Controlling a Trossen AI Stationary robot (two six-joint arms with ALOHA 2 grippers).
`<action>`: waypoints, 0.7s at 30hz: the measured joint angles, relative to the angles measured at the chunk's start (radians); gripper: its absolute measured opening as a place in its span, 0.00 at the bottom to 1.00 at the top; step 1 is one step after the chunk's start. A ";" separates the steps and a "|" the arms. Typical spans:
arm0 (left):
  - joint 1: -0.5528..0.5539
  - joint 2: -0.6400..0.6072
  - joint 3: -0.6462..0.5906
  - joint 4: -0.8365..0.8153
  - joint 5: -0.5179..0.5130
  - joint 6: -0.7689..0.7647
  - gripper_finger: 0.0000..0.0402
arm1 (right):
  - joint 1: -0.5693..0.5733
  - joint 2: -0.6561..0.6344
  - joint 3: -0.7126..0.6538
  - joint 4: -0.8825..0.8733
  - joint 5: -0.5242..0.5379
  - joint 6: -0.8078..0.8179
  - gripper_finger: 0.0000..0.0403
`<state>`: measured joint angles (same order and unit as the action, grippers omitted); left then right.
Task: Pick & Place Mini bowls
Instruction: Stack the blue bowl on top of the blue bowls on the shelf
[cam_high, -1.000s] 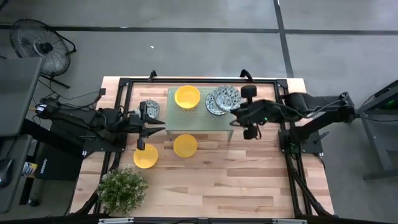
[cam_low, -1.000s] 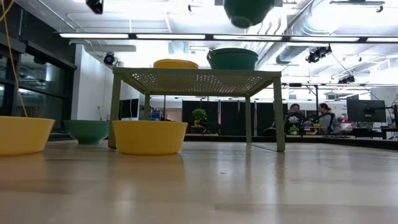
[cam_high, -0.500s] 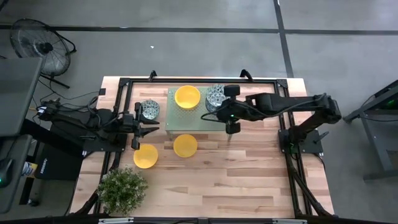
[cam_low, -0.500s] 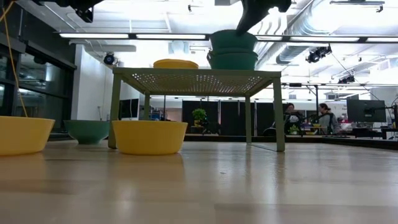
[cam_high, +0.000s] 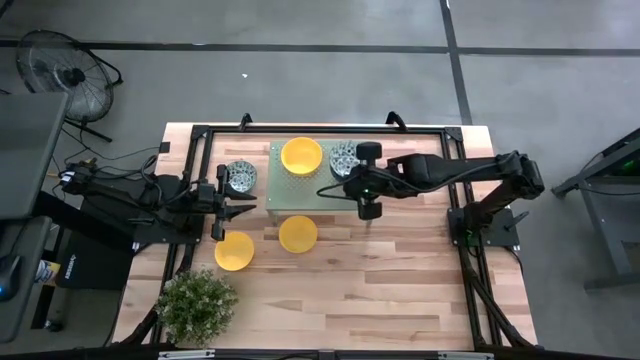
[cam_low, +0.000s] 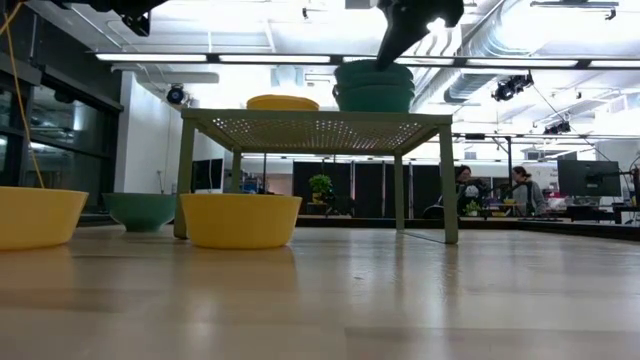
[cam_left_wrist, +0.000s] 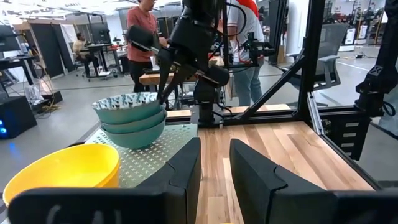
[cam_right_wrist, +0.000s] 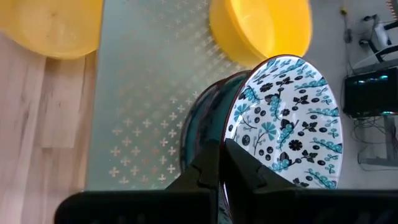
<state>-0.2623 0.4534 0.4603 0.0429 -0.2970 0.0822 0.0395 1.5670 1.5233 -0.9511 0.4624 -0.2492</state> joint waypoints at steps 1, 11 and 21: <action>0.000 0.000 0.000 0.000 0.000 0.000 0.21 | 0.000 0.000 -0.001 -0.011 -0.011 -0.006 0.00; 0.000 0.000 0.000 0.000 0.027 0.000 0.21 | 0.000 0.000 -0.001 -0.018 -0.040 -0.036 0.00; 0.000 0.000 0.000 0.000 0.055 -0.001 0.21 | 0.000 0.000 -0.001 -0.025 -0.061 -0.041 0.04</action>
<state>-0.2626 0.4534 0.4603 0.0429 -0.2422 0.0814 0.0395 1.5669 1.5223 -0.9765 0.4014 -0.2901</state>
